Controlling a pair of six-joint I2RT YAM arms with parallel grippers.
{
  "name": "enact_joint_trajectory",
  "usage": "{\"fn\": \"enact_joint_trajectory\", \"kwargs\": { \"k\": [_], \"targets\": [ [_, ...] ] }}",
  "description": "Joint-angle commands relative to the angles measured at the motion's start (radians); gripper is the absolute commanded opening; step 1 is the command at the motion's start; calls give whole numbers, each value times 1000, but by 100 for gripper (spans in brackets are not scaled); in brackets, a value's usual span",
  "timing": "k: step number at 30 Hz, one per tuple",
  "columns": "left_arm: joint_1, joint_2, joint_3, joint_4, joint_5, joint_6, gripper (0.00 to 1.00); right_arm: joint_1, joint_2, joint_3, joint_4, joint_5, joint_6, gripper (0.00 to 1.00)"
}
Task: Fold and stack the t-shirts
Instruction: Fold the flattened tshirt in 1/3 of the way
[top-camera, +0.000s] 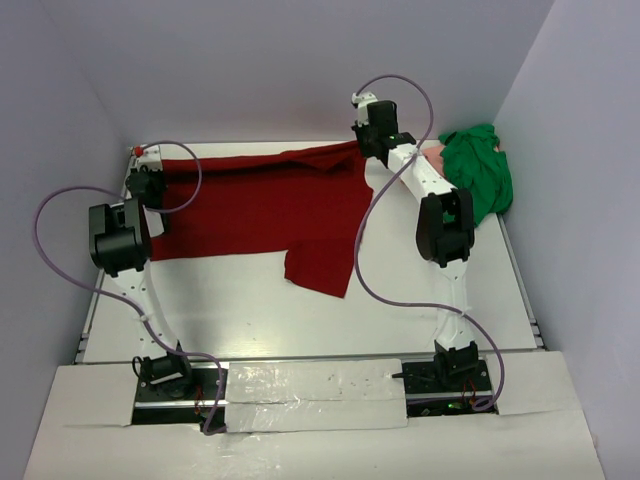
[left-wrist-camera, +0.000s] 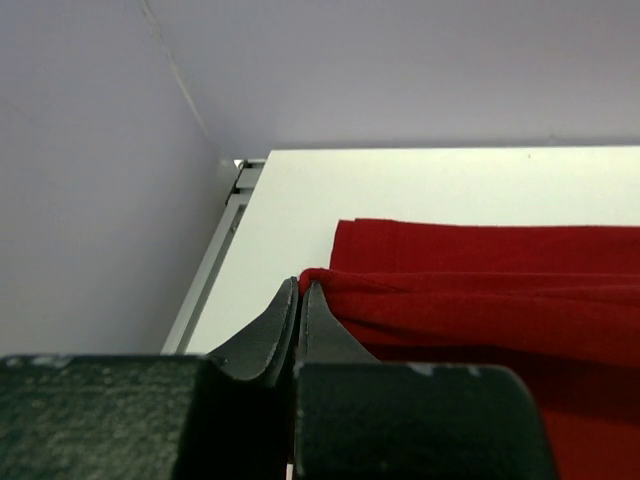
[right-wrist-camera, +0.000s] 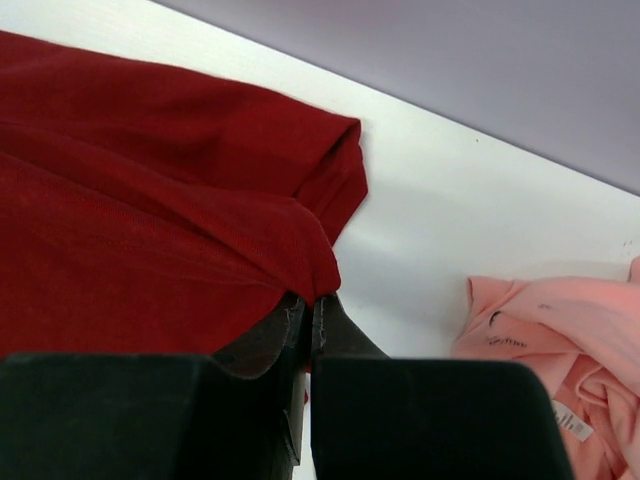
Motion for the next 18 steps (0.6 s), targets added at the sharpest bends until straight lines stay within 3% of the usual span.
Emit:
{"fn": "enact_joint_trajectory", "kwargs": {
  "k": [1, 10, 12, 13, 14, 15, 16, 18],
  "targets": [
    [19, -97, -12, -7, 5, -2, 0, -2, -83, 1, -24, 9, -3, 0],
    [16, -158, -83, -42, 55, 8, 3, 1, -103, -33, -61, -12, 5, 0],
    [17, -167, -78, -90, 67, 4, 26, 4, -113, -45, -68, -38, 3, 0],
    [16, -171, -77, -108, 67, 4, 44, 7, -115, -47, -70, -41, 0, 0],
    [16, -177, -80, -126, 68, -4, 80, 8, -113, -45, -79, -48, -6, 0],
    [16, -184, -83, -130, 74, -2, 99, 11, -112, -38, -105, -55, -15, 0],
    [16, -187, -89, -133, 75, 1, 99, 15, -106, -16, -123, -63, -20, 24],
    [16, -197, -86, -171, 85, -1, 99, 22, -86, 18, -186, -77, -35, 54]
  ]
}}
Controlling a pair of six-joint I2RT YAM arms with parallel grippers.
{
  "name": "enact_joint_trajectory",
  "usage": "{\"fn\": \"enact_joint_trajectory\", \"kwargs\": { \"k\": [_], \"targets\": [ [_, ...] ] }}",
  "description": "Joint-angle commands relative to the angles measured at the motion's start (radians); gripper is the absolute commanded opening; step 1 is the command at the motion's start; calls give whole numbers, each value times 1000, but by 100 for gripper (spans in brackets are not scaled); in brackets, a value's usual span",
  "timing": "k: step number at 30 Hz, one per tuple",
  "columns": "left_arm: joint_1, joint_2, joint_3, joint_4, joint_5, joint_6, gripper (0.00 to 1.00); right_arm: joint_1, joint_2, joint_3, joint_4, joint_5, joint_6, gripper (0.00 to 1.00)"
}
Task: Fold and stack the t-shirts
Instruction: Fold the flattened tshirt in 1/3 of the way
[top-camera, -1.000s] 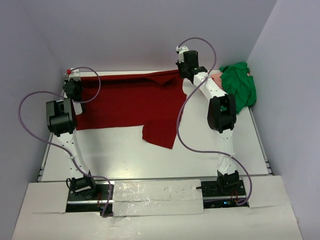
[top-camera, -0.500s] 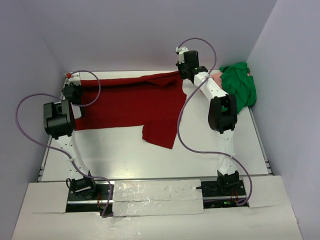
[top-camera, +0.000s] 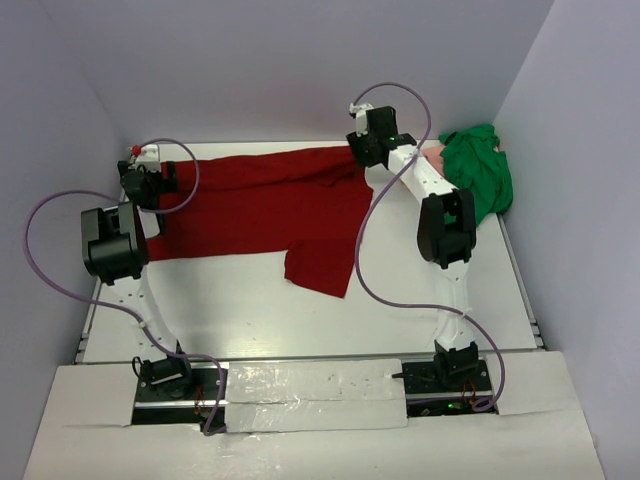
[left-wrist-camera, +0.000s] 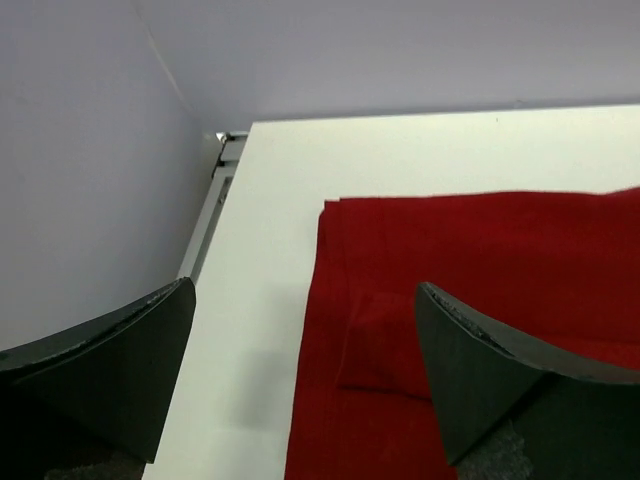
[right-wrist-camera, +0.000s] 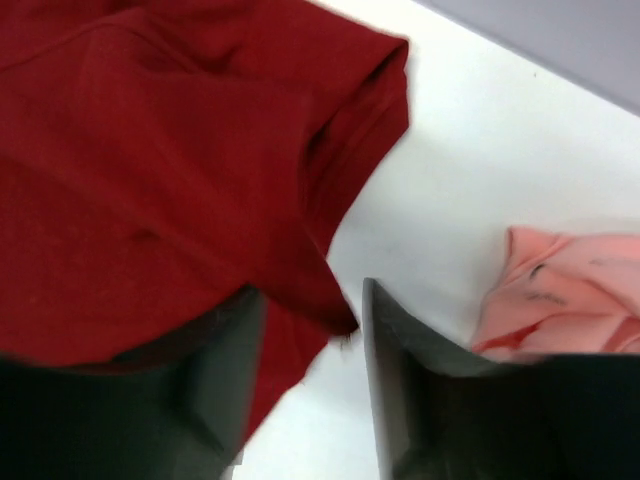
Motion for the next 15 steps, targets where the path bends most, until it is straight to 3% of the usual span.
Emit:
{"fn": "enact_joint_trajectory", "kwargs": {
  "k": [1, 8, 15],
  "targets": [
    [9, -76, 0, -57, 29, 0, 99, 17, -62, 53, -85, -30, -26, 65],
    [10, -105, -14, -14, -4, -20, 99, 28, -146, -45, -65, -133, -26, 72],
    [10, -17, 144, -89, -6, -70, 99, 34, -188, -84, -66, -173, 11, 72]
  ]
}}
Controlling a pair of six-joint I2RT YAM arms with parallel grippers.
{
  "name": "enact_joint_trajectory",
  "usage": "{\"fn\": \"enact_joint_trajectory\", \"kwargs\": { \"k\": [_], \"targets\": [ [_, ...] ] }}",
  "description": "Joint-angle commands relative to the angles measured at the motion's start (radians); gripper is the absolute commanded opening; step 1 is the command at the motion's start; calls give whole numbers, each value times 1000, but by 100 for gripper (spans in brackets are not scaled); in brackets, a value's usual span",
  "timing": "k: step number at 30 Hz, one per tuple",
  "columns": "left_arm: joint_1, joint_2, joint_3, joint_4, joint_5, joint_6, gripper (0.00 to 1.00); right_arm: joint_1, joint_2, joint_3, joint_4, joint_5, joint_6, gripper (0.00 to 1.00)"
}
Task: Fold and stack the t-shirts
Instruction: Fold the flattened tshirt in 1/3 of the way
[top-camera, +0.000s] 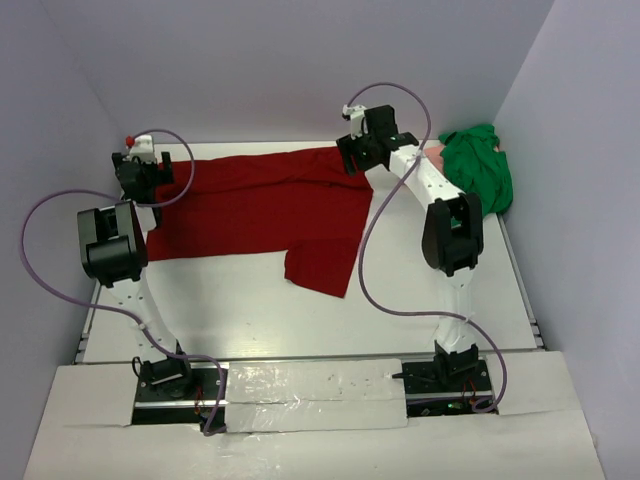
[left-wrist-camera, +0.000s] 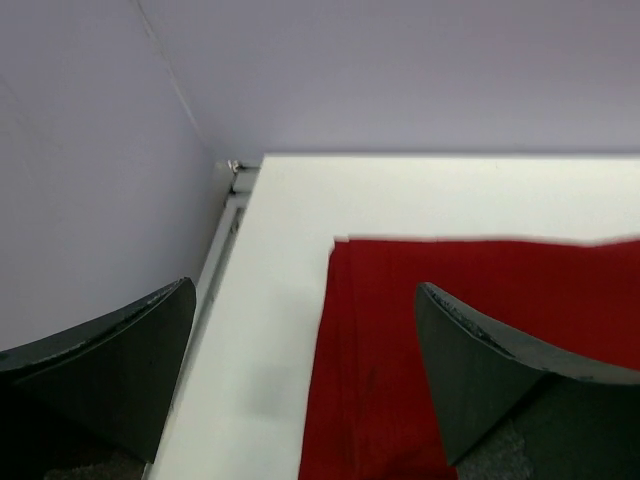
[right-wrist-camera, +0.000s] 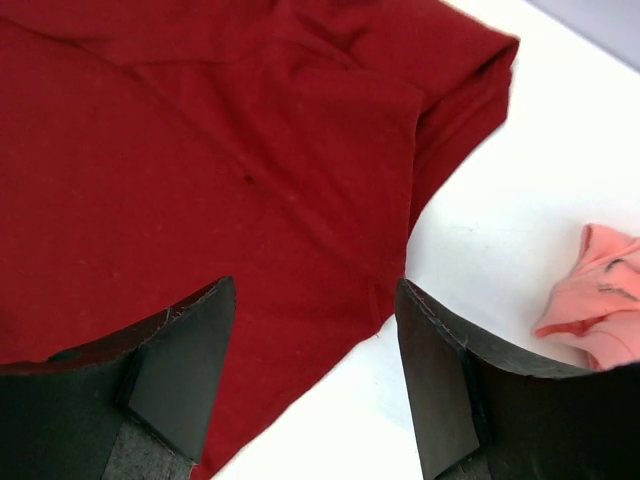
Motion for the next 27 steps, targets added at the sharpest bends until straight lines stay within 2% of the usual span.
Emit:
{"fn": "enact_joint_trajectory", "kwargs": {
  "k": [1, 4, 10, 13, 16, 21, 27],
  "targets": [
    [5, 31, 118, -42, 15, -65, 99, 7, -81, -5, 10, -26, 28, 72],
    [-9, 39, 139, -76, 30, -84, 99, 6, -41, 30, -28, -26, 42, 72],
    [-25, 31, 138, -125, 30, -123, 99, 15, 98, 214, -171, -44, 92, 71],
    [-26, 22, 159, -223, 50, -136, 99, 32, 149, 298, -209, -65, 114, 71],
    [-29, -16, 89, -141, 41, -128, 99, 47, 167, 297, -223, -102, 137, 71],
    [-34, -13, 133, -200, 15, -130, 99, 81, 207, 299, -275, -138, 147, 69],
    [-37, -19, 119, -184, 16, -124, 99, 94, 198, 202, -230, -165, 161, 60]
  ]
}}
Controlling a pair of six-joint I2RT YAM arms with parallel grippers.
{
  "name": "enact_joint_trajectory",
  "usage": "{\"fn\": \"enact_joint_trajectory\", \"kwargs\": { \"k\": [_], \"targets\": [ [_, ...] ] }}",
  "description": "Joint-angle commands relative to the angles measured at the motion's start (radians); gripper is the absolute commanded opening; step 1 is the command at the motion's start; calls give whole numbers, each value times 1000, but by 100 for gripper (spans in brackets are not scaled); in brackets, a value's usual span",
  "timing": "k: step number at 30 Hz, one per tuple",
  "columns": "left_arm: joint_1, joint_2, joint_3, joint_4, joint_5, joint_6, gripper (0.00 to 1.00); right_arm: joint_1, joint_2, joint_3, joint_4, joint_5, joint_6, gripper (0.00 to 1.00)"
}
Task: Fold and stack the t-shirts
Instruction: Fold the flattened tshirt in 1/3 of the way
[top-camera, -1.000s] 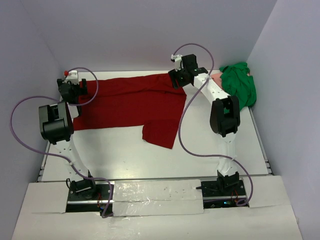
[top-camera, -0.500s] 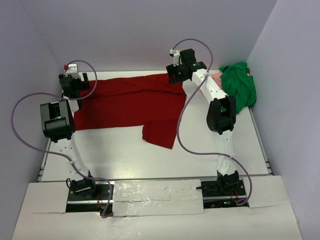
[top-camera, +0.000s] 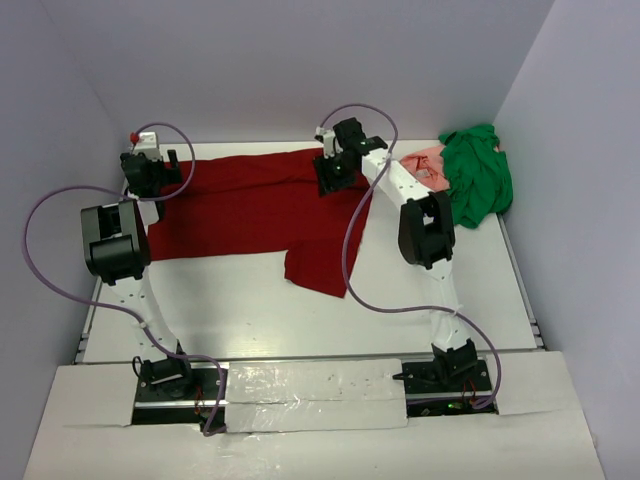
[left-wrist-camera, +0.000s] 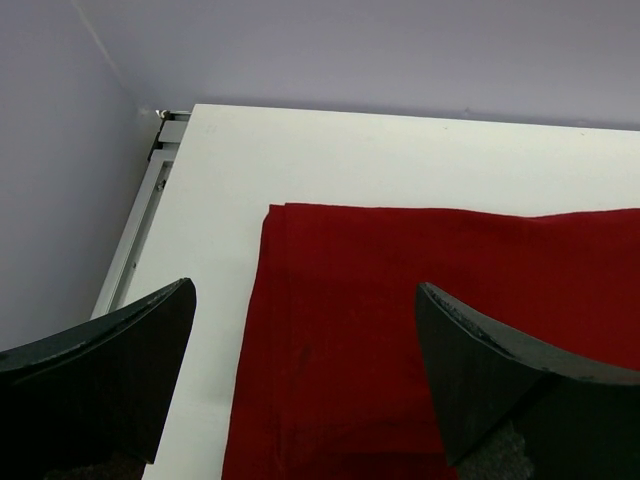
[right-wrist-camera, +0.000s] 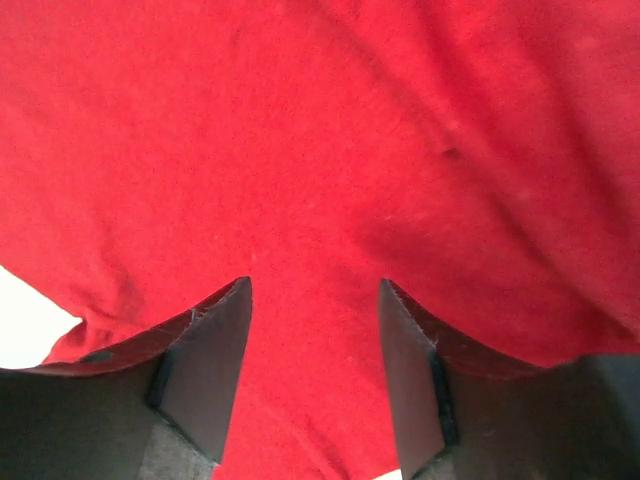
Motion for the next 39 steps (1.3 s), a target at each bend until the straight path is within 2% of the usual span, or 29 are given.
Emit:
{"fn": "enact_joint_trajectory", "kwargs": {
  "k": [1, 4, 9, 17, 22, 25, 29, 31, 39],
  "targets": [
    [-8, -47, 13, 20, -9, -13, 99, 1, -12, -47, 33, -24, 12, 57],
    [-8, -59, -12, 50, -9, -11, 99, 18, -38, -118, 111, 47, -9, 52],
    [-6, -70, -32, 76, -16, -11, 99, 64, -12, -113, 163, 265, -46, 50],
    [-9, -82, -64, 119, -30, -11, 99, 190, -37, -202, 375, 430, -136, 48],
    [-12, -99, -90, 144, -38, -10, 99, 238, 93, -27, 300, 553, -181, 48],
    [-12, -105, -99, 156, -44, -11, 99, 265, 122, 3, 312, 708, -253, 47],
    [-14, -105, -96, 153, -47, -11, 99, 311, 107, -114, 502, 899, -433, 48],
    [-14, -105, -99, 158, -47, -11, 99, 316, 125, -115, 522, 960, -474, 48],
    [-14, -108, -114, 173, -53, -7, 99, 305, 149, -165, 591, 1069, -583, 46]
  ]
}}
